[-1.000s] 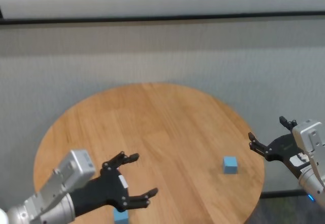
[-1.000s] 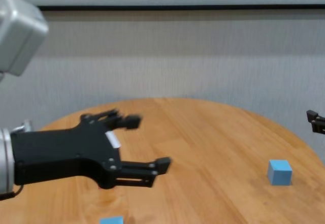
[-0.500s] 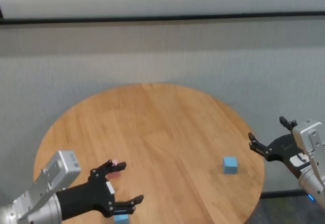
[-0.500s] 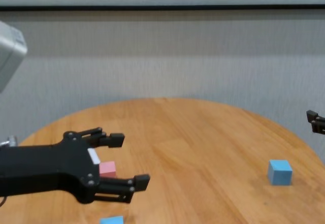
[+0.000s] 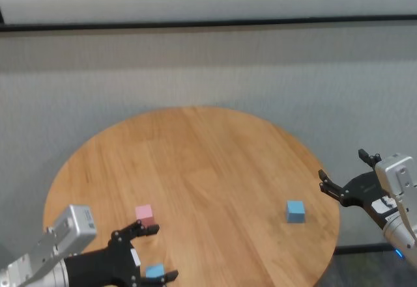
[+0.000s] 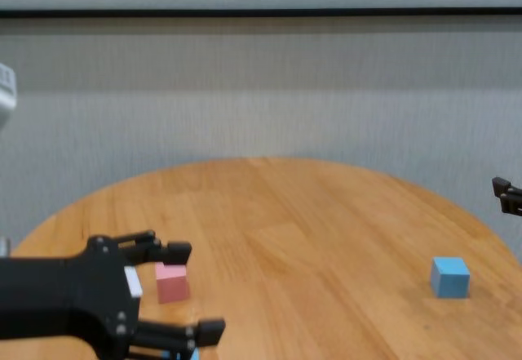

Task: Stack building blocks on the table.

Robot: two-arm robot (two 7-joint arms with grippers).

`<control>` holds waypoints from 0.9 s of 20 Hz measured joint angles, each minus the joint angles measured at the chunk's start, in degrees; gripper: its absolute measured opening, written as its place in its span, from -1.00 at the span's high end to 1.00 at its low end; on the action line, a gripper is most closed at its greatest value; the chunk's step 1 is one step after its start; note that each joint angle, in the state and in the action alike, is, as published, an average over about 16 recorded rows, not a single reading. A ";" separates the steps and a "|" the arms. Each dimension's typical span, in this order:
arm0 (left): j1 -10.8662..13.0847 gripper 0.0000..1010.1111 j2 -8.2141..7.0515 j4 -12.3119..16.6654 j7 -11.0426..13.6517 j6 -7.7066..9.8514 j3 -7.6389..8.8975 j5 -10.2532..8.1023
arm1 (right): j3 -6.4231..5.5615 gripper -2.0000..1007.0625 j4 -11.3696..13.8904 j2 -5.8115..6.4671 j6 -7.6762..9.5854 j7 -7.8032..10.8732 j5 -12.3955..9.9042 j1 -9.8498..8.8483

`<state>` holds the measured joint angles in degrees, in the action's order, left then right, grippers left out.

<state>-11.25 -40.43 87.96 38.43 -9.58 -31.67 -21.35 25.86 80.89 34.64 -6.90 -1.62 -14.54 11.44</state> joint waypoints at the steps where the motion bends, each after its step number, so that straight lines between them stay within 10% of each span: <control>1: 0.00 -0.98 -0.01 -0.12 0.44 0.10 -0.09 0.17 | 0.00 -1.00 0.00 0.00 0.00 0.00 0.00 0.00; 18: -2.34 -0.98 3.15 -6.90 4.99 1.68 -2.05 3.07 | 0.00 -1.00 0.00 0.00 0.00 0.00 0.00 0.00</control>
<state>-13.58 -37.28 81.05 43.42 -7.90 -33.73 -18.28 25.86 80.89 34.64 -6.90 -1.62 -14.54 11.44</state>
